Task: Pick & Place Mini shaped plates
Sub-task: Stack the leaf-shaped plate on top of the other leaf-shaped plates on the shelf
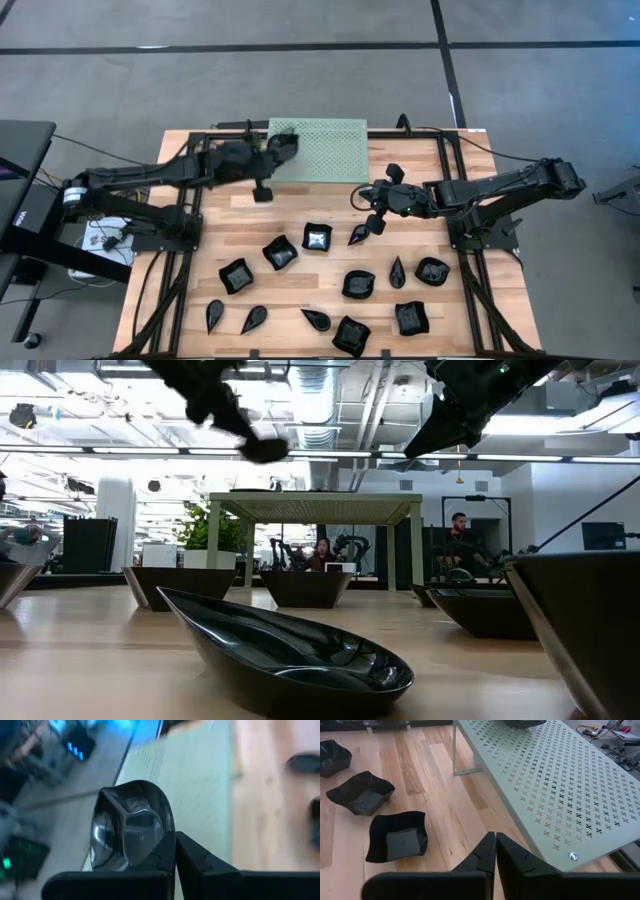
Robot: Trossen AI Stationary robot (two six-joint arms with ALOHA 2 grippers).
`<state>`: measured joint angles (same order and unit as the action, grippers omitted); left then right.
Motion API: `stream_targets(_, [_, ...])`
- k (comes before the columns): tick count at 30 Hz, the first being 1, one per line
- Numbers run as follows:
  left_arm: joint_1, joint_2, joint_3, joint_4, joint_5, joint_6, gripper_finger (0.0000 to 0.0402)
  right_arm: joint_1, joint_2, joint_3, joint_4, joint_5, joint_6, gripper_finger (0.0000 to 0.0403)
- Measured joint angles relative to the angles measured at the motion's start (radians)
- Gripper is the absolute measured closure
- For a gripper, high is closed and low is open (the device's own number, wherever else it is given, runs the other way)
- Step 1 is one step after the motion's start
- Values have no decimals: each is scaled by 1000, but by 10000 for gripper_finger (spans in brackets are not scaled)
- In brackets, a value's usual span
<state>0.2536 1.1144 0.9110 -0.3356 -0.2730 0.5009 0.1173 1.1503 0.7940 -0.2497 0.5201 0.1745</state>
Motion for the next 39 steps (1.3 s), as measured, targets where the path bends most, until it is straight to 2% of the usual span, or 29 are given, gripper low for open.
stream_targets(3, [112, 5, -42, 1, 55, 1, 396, 0, 0, 0, 0, 0, 0, 395])
stream_targets(6, [158, 5, -77, 38, 79, 62, 394, 0, 0, 0, 0, 0, 0, 395])
stream_targets(15, [165, 5, -124, 153, 128, 184, 390, -1, 0, 0, 0, 0, 0, 395])
stream_targets(21, [165, 5, -157, 182, 118, 184, 352, -1, 0, 0, 0, 0, 1, 395])
stream_targets(24, [164, 5, -159, 186, 75, 183, 330, -1, 0, 0, 0, 0, 1, 395])
stream_targets(27, [126, 5, -159, 239, 61, 137, 314, -2, 0, 0, 0, 0, 0, 395])
stream_targets(33, [-63, 5, -159, 361, 216, 3, 310, -3, 0, 0, 0, 0, 1, 395])
stream_targets(39, [-267, 5, -158, 359, 222, -200, 309, 12, 37, 1, -4, 1, 40, 394])
